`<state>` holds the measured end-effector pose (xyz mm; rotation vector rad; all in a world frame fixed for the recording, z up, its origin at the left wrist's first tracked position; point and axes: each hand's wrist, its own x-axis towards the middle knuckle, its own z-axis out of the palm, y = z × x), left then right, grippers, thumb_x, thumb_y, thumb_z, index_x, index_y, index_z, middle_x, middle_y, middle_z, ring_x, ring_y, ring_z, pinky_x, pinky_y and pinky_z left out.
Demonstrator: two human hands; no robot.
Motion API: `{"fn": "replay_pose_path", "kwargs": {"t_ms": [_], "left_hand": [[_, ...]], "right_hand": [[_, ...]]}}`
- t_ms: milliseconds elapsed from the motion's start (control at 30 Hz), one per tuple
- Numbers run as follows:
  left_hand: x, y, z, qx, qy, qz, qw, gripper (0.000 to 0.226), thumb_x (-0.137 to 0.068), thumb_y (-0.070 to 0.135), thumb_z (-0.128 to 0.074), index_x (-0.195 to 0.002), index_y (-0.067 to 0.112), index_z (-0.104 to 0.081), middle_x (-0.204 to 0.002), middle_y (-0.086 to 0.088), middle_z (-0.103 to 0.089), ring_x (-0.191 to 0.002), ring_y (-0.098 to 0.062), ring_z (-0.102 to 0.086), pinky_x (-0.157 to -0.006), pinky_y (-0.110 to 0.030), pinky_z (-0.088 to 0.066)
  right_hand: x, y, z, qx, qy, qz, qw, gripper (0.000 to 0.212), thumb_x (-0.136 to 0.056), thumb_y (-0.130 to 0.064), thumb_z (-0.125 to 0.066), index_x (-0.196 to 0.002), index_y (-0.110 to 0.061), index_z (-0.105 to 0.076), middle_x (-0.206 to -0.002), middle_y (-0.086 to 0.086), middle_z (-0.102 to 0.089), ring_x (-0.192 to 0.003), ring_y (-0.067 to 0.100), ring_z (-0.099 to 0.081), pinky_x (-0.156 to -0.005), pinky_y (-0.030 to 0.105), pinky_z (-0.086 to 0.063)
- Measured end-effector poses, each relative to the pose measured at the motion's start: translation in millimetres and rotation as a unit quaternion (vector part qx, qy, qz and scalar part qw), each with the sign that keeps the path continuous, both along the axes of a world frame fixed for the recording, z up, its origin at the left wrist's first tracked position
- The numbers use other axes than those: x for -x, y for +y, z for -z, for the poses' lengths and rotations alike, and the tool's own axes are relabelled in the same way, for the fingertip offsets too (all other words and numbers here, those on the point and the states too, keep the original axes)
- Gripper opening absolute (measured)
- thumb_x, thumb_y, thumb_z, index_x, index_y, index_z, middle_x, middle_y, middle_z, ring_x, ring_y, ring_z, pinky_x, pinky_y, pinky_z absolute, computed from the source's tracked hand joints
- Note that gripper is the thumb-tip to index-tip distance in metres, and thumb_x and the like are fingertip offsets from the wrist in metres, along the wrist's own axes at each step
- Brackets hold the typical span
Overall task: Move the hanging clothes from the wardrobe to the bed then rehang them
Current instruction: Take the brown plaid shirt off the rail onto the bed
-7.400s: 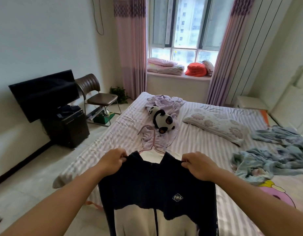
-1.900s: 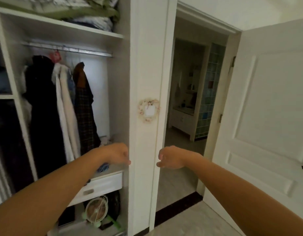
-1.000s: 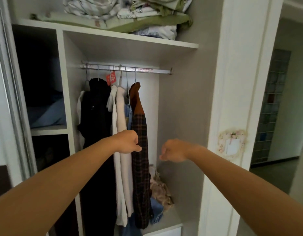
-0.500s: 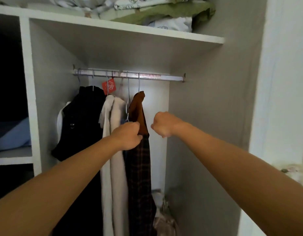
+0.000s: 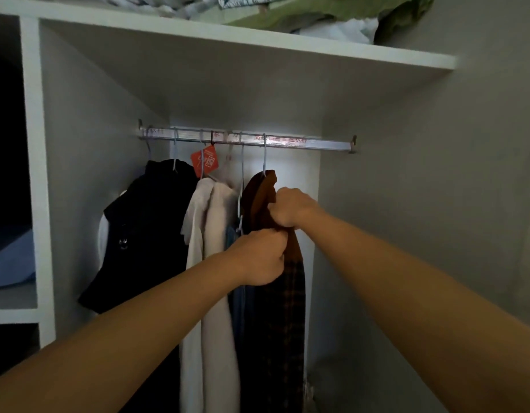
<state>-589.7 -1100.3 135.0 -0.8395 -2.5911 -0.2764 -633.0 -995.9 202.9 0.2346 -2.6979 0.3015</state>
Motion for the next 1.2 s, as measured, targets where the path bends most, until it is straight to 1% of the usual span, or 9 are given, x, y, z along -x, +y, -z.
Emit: {"fn": "replay_pose_path", "kwargs": {"t_ms": [100, 267, 367, 467, 633, 800, 933, 1067, 1200], "left_hand": [[2.2, -3.2, -0.4, 0.029, 0.023, -0.006, 0.999, 0.016, -0.092, 0.008, -0.046, -0.077, 0.006, -0.052, -0.072, -0.007, -0.054, -0.062, -0.020, -0.053, -0.058, -0.037, -0.047], [8.1, -13.5, -4.3, 0.035, 0.029, -0.037, 0.998, 0.025, -0.082, 0.002, -0.047, -0.060, 0.010, -0.038, -0.061, -0.005, -0.047, -0.060, -0.024, -0.052, -0.053, -0.031, -0.039], [11.8, -18.4, -6.7, 0.024, 0.023, -0.051, 0.998, 0.019, -0.080, 0.003, -0.047, -0.063, 0.007, -0.041, -0.063, -0.007, -0.049, -0.063, -0.028, -0.056, -0.057, -0.036, -0.044], [12.3, -19.7, -8.8, 0.008, 0.023, -0.062, 0.998, 0.012, -0.082, 0.005, -0.048, -0.071, 0.005, -0.048, -0.072, -0.011, -0.055, -0.067, -0.028, -0.056, -0.060, -0.035, -0.045], [16.6, -16.6, -12.6, -0.049, 0.034, -0.049, 0.997, 0.014, -0.081, 0.003, -0.045, -0.067, 0.005, -0.042, -0.066, -0.009, -0.048, -0.065, -0.028, -0.053, -0.058, -0.036, -0.044], [18.4, -4.6, -18.2, -0.099, 0.022, -0.048, 0.994, 0.013, -0.083, -0.001, -0.043, -0.090, 0.002, -0.053, -0.069, -0.003, -0.044, -0.068, -0.023, -0.048, -0.062, -0.037, -0.042], [22.3, 6.8, -25.0, -0.135, -0.009, -0.065, 0.989, 0.010, -0.086, -0.001, -0.043, -0.095, 0.004, -0.043, -0.075, -0.004, -0.045, -0.077, -0.030, -0.051, -0.063, -0.034, -0.038], [25.7, 14.4, -32.9, -0.144, -0.011, -0.078, 0.986, 0.030, -0.087, -0.001, -0.044, -0.117, -0.001, -0.043, -0.095, -0.017, -0.053, -0.096, -0.040, -0.057, -0.071, -0.038, -0.043], [31.4, 18.7, -34.4, -0.154, -0.034, -0.087, 0.984, 0.040, -0.090, -0.004, -0.044, -0.129, -0.003, -0.036, -0.112, -0.026, -0.055, -0.099, -0.039, -0.056, -0.070, -0.035, -0.038]], "right_hand": [[9.7, -2.8, 0.0, -0.022, 0.002, 0.024, 0.999, 0.022, -0.096, -0.012, -0.050, -0.074, -0.012, -0.048, -0.075, 0.003, -0.049, -0.067, 0.017, -0.051, -0.065, 0.030, -0.044], [10.6, -6.3, -2.2, -0.058, 0.048, 0.048, 0.996, 0.004, -0.092, -0.009, -0.053, -0.089, -0.009, -0.052, -0.083, 0.005, -0.050, -0.079, 0.020, -0.053, -0.067, 0.030, -0.046], [6.8, -1.2, -6.3, -0.048, 0.079, 0.048, 0.995, 0.005, -0.091, -0.008, -0.053, -0.087, -0.009, -0.051, -0.084, 0.005, -0.049, -0.079, 0.022, -0.052, -0.066, 0.031, -0.045], [-0.9, 10.9, -12.7, -0.036, 0.093, 0.056, 0.993, 0.015, -0.092, -0.008, -0.050, -0.078, -0.009, -0.047, -0.075, 0.003, -0.042, -0.078, 0.023, -0.050, -0.065, 0.032, -0.044], [-22.3, 40.3, -17.0, -0.040, 0.104, 0.069, 0.991, 0.028, -0.091, -0.009, -0.049, -0.066, -0.015, -0.039, -0.079, 0.007, -0.049, -0.077, 0.026, -0.055, -0.064, 0.035, -0.048], [-50.6, 73.9, -17.1, -0.065, 0.120, 0.084, 0.987, 0.031, -0.093, -0.006, -0.049, -0.063, -0.012, -0.040, -0.067, 0.005, -0.045, -0.057, 0.019, -0.045, -0.056, 0.032, -0.039], [-72.1, 98.6, -16.1, -0.088, 0.113, 0.091, 0.985, 0.033, -0.093, -0.008, -0.048, -0.062, -0.012, -0.040, -0.067, 0.005, -0.043, -0.068, 0.029, -0.051, -0.060, 0.035, -0.043], [-94.6, 121.6, -7.6, -0.085, 0.125, 0.095, 0.984, 0.035, -0.097, -0.011, -0.047, -0.063, -0.012, -0.040, -0.071, 0.009, -0.048, -0.072, 0.033, -0.054, -0.061, 0.037, -0.043], [-125.3, 139.3, 1.4, -0.109, 0.131, 0.114, 0.979, 0.028, -0.097, -0.013, -0.045, -0.069, -0.009, -0.046, -0.080, 0.016, -0.057, -0.078, 0.039, -0.058, -0.060, 0.036, -0.038]]}}
